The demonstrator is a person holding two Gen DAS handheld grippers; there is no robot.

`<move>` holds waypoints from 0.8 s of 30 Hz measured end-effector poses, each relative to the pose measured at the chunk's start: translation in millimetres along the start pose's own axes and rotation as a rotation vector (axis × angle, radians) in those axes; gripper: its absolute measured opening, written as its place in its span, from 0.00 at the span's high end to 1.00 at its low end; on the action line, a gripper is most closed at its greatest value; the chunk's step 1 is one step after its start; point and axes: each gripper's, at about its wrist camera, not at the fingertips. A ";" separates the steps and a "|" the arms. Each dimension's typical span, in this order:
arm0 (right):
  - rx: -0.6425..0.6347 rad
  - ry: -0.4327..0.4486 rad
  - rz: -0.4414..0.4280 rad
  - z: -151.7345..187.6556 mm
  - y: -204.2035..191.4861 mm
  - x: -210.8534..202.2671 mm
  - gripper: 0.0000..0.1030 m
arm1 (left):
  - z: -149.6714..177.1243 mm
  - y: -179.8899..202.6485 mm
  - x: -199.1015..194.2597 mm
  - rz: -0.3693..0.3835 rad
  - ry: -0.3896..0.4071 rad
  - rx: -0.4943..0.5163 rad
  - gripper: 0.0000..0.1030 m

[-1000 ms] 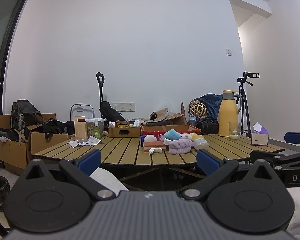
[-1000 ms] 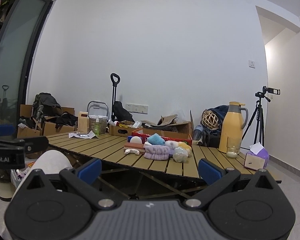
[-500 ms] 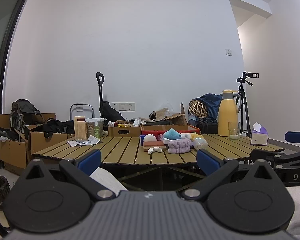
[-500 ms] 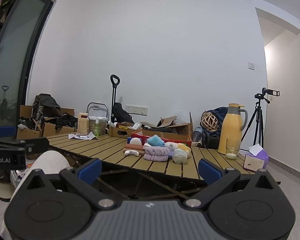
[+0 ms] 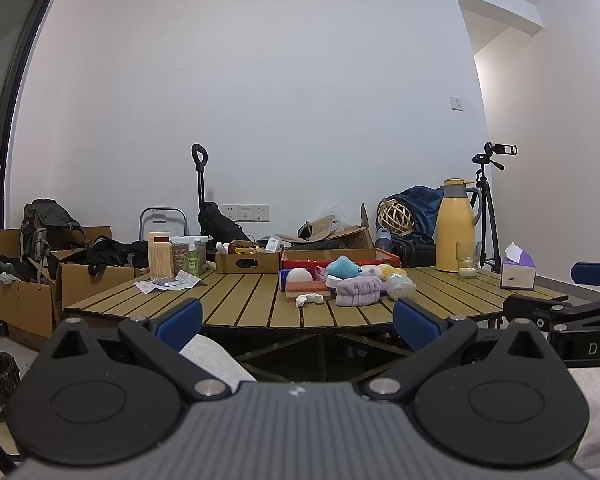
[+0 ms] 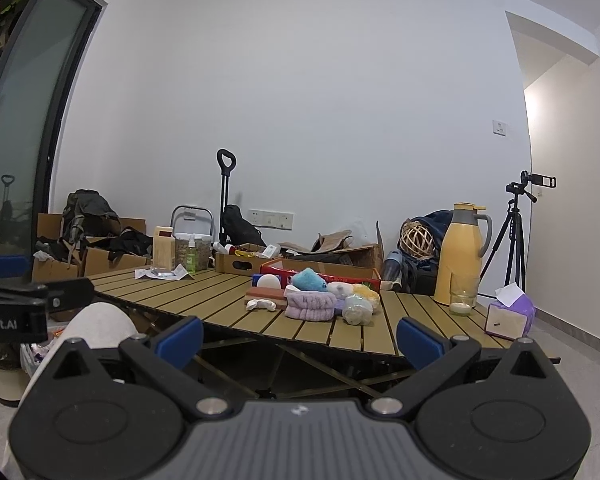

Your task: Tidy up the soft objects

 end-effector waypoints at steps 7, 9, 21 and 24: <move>0.002 -0.002 0.001 0.5 0.0 -0.1 0.00 | 1.2 0.6 -0.4 -0.001 -0.002 0.001 0.00; 0.001 0.002 0.003 0.6 -0.4 0.5 0.00 | 1.1 0.6 0.3 -0.002 0.002 0.004 0.00; 0.037 -0.033 0.019 7.4 14.2 54.6 0.00 | 9.5 -3.1 52.2 0.010 -0.051 0.004 0.00; 0.052 -0.060 0.029 12.7 21.4 77.2 0.00 | 16.2 -0.9 73.3 0.027 -0.073 0.020 0.00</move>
Point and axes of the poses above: each gripper's, at about its wrist camera, not at the fingertips, and x roughly the way its jaws point, y to its right, z to its underside, and after that the axes turned 12 degrees about y, right-handed
